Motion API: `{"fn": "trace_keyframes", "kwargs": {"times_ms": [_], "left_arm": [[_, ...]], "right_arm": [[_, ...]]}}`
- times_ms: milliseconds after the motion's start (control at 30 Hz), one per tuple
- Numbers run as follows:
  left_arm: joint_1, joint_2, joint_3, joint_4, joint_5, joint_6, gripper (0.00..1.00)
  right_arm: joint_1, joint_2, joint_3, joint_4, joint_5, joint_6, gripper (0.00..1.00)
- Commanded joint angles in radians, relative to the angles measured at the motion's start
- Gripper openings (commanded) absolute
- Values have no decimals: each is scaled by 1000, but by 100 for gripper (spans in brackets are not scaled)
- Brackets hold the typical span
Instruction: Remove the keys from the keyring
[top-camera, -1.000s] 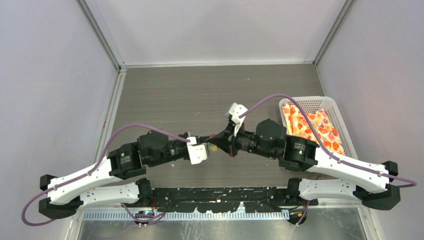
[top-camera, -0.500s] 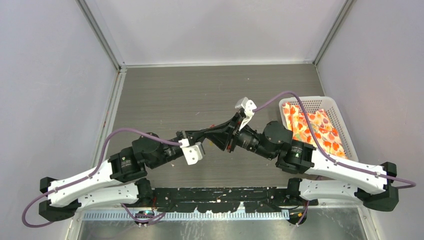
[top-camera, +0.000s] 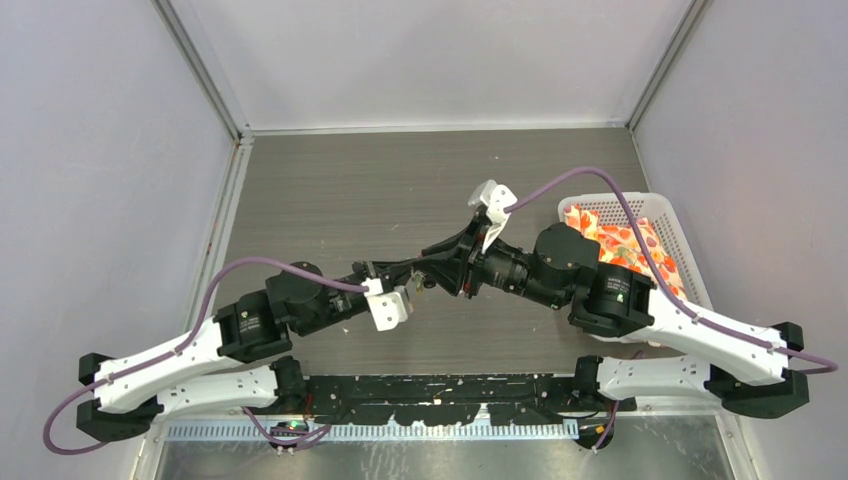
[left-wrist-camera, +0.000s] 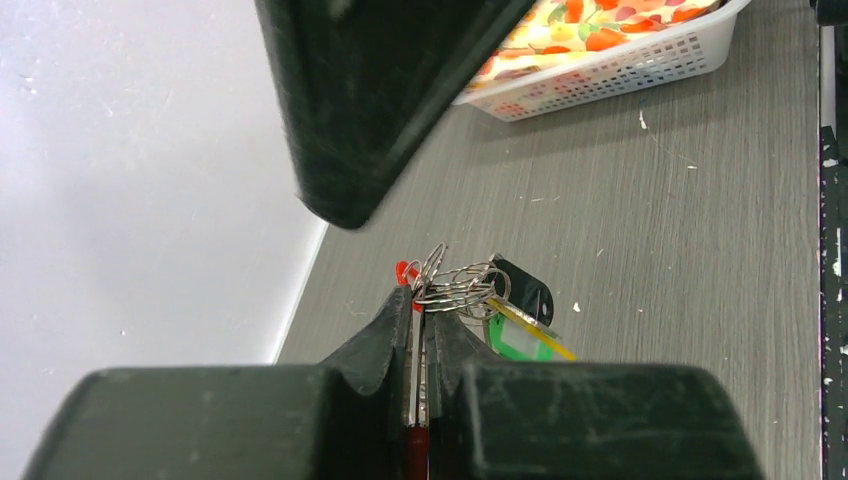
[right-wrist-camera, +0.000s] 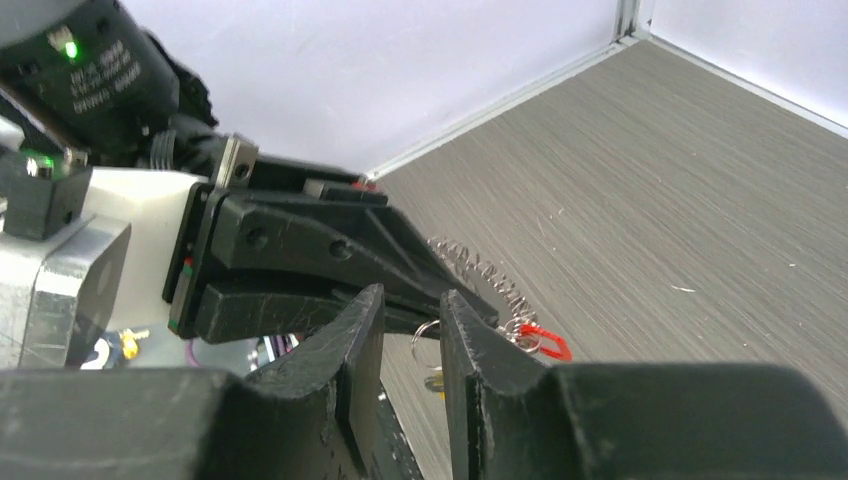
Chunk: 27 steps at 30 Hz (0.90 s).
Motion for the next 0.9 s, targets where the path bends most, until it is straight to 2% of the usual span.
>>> {"fn": "trace_keyframes", "kwargs": {"times_ms": [0,300,567,733,867], "left_arm": [[-1,1,69,-6,9,14,0],[-1,17,100,-40,23,4,0],[0,33,109,-48,34,-1,0],[-1,36,115,-51,35,-3,0],[0,36,119,-55,33,-2,0]], "right_arm": [[56,40,68,-141,16,-116,32],[87,86,115,-224,88,-155,29],[87,108,122,-204,122,-156,28],[88,109,121,-213,137,-161,18],[88,103,124,-227,147,-166,2]]}}
